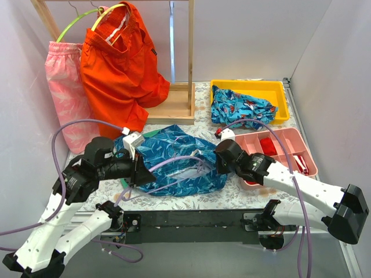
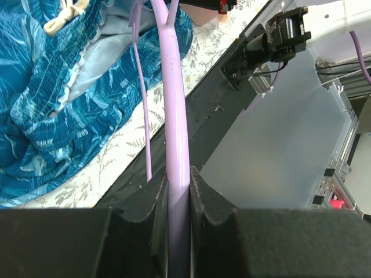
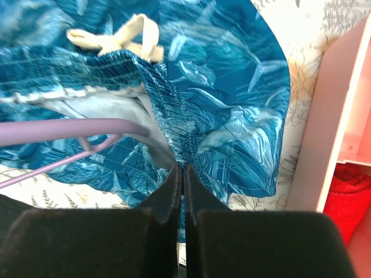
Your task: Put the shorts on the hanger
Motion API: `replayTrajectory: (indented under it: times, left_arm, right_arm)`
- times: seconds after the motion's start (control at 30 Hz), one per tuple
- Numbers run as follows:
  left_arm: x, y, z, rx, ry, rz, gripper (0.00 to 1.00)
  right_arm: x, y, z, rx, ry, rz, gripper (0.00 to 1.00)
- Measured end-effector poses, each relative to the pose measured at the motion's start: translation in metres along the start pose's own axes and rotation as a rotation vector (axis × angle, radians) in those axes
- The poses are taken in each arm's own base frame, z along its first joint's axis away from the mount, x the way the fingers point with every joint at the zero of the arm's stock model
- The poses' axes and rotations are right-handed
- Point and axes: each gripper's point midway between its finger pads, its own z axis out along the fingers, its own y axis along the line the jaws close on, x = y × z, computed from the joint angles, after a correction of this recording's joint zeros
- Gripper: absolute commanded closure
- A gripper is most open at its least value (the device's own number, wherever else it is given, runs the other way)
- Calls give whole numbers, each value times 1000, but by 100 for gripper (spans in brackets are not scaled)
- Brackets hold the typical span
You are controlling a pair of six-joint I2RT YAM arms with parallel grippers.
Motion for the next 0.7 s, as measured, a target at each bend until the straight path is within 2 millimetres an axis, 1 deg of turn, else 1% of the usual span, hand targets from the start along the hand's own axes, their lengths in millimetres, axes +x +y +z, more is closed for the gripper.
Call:
replayTrajectory:
  times: [0.2,0.27,0.37,0.5,0.67,0.7]
  left_arm:
    - [-21,-1,9,5,-2,24,100]
    - [-28,-1,12,11,-11,41,100]
    - [-34,-1,15,17,-18,69,100]
    - [-40,-5,13,41,-48,115,100]
    - [-53,-15,1,53,-148,182,100]
    - [-55,-16,-1,50,-169,191,100]
  right_arm:
    - [-28,12,-14,-30,-59,-23,99]
    - [-40,14,-19,-34,-87,-41,99]
    - [-62,20,-26,-42,-132,-78,99]
    - [-100,38,-35,-77,-199,-136,99]
    - [-162,78,-47,-157,-275,-201,99]
    - [-172,86,-50,-175,-290,-206,99]
